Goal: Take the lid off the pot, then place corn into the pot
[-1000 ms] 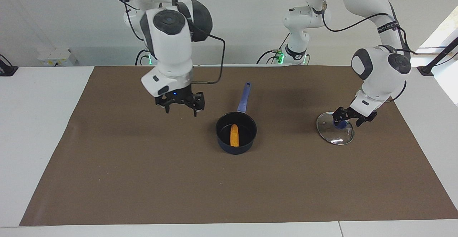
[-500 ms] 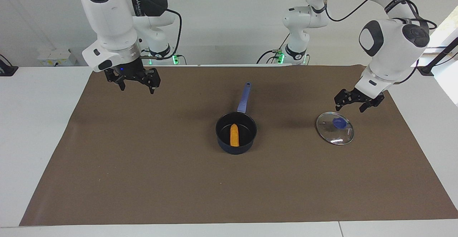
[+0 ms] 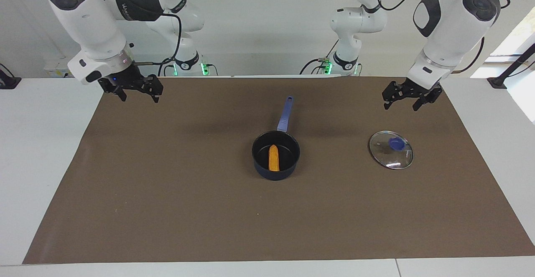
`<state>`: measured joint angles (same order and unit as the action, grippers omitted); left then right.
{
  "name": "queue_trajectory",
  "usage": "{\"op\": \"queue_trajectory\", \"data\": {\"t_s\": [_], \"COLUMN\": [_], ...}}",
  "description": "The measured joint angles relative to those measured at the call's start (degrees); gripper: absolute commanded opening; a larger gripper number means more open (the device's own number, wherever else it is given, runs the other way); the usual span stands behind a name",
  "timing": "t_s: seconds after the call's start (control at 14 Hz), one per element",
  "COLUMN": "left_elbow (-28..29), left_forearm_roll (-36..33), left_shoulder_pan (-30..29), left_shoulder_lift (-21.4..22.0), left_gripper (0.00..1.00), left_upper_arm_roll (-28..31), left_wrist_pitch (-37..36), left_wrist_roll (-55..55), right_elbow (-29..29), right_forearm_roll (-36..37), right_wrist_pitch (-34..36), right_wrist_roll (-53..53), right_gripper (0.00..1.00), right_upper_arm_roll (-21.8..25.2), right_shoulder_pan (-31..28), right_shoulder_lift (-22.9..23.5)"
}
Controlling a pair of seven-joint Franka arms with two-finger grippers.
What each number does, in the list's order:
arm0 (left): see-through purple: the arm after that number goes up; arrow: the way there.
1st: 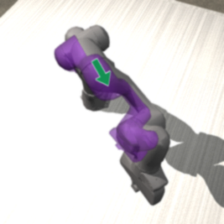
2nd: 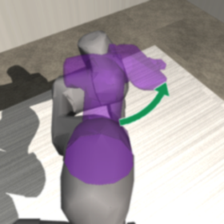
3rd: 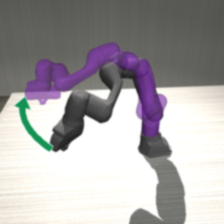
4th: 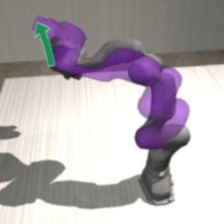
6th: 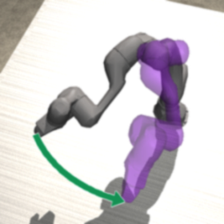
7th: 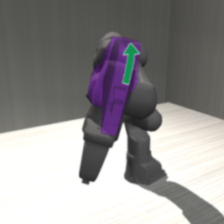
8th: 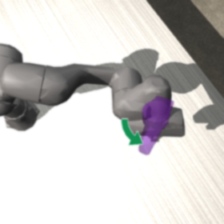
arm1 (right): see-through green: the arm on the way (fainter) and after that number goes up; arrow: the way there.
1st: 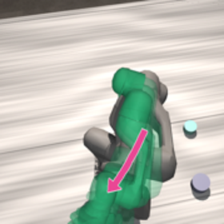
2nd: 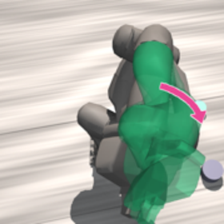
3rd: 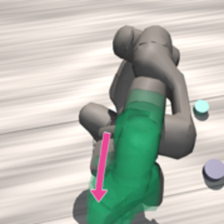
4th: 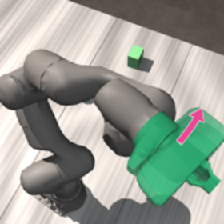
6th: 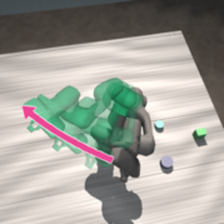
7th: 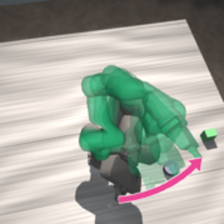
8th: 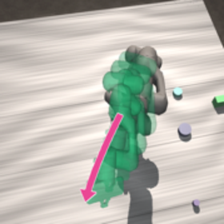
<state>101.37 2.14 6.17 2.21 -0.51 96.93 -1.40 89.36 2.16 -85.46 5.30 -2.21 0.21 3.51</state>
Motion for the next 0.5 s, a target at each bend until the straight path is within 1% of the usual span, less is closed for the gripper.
{"op": "queue_trajectory", "data": {"t_s": [0.21,0.36,0.5], "left_elbow": [0.4,0.5,-1.3], "left_forearm_roll": [0.0,0.0,0.0], "left_shoulder_pan": [1.0,1.1,1.1], "left_shoulder_lift": [1.8,2.1,2.0], "left_gripper": [1.00,1.00,1.00], "left_upper_arm_roll": [0.0,0.0,0.0], "left_wrist_pitch": [-3.8,-4.2,-4.8], "left_wrist_roll": [0.4,0.4,0.4], "right_elbow": [2.5,3.9,4.7], "right_forearm_roll": [0.0,0.0,0.0], "right_wrist_pitch": [0.2,0.2,0.2], "right_wrist_roll": [-2.7,-2.9,-2.9], "right_gripper": [1.00,1.00,1.00], "right_upper_arm_roll": [1.0,1.2,1.2], "right_shoulder_pan": [-0.3,-0.5,-0.5], "right_shoulder_lift": [-1.1,-1.8,-2.3]}}
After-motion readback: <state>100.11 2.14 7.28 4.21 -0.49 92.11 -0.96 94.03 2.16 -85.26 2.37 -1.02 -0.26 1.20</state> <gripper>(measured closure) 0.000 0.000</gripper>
